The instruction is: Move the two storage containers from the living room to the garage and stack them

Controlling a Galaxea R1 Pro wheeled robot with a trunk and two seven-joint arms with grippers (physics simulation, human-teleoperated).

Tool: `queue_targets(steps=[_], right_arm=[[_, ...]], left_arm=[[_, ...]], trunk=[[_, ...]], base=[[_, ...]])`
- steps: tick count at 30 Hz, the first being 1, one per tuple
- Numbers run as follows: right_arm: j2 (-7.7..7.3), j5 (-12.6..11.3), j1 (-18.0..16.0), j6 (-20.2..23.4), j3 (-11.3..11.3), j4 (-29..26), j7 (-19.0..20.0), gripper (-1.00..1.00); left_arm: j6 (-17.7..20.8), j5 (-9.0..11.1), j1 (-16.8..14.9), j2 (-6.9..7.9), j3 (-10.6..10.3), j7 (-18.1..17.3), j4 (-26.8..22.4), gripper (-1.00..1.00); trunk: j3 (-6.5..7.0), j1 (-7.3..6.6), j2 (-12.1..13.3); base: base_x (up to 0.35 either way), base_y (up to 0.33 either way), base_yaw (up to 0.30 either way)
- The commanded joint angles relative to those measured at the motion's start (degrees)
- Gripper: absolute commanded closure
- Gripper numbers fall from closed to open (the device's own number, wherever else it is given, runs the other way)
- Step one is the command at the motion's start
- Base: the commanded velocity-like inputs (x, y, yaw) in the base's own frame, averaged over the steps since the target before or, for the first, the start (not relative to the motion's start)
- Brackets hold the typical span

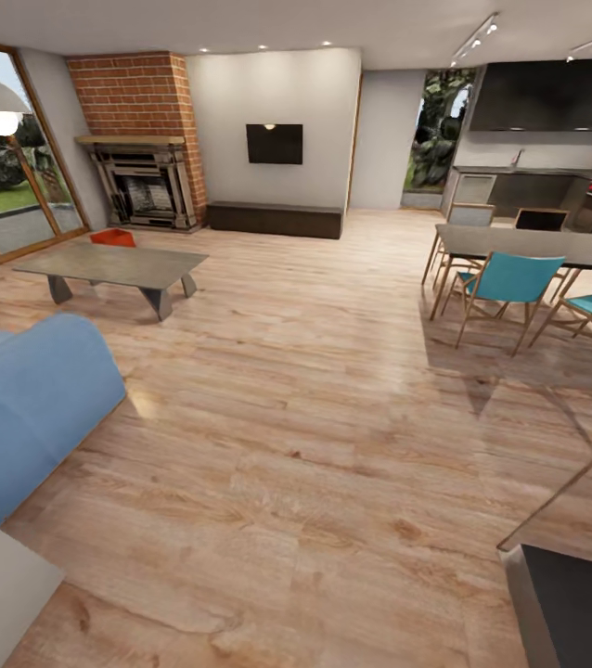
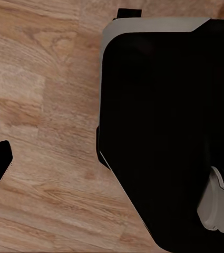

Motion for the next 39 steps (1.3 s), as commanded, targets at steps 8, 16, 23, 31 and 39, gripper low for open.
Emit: queue_targets(steps=[8,16,23,31,39], right_arm=[[-0.49,-0.3,-0.1,-0.2,0.5,0.2,-0.5,-1.00],[-0.56,-0.1,-0.1,-0.8,0.7,0.2,-0.5,-1.00],[-0.72,-0.1,-0.1,-0.9,0.7,0.1,-0.5,-1.00],[-0.73,-0.1,-0.1,-0.9,0.7,0.1,-0.5,-1.00],[-0.57,-0.1,-0.1,-0.9,0.7,0.1,-0.5,-1.00]], left_arm=[[0.1,0.5,0.0,0.03,-0.4,0.2,0.1,-1.00],[-0.2,0.6,0.2,0.14,-0.4,0.1,0.2,-1.00],[-1.5,0.7,0.3,0.98,-0.4,-3.2,0.2,-1.00],[-1.7,0.6,0.3,1.59,-0.4,-4.9,0.2,-1.00],[-1.6,0.6,0.3,1.54,-0.5,-4.9,0.2,-1.00]], trunk=[[-0.08,0.05,-0.1],[-0.08,0.05,-0.1],[-0.08,0.05,-0.1],[-0.08,0.05,-0.1],[-0.08,0.05,-0.1]], base=[[0.322,0.000,0.000],[0.322,0.000,0.000],[0.322,0.000,0.000],[0.322,0.000,0.000],[0.322,0.000,0.000]])
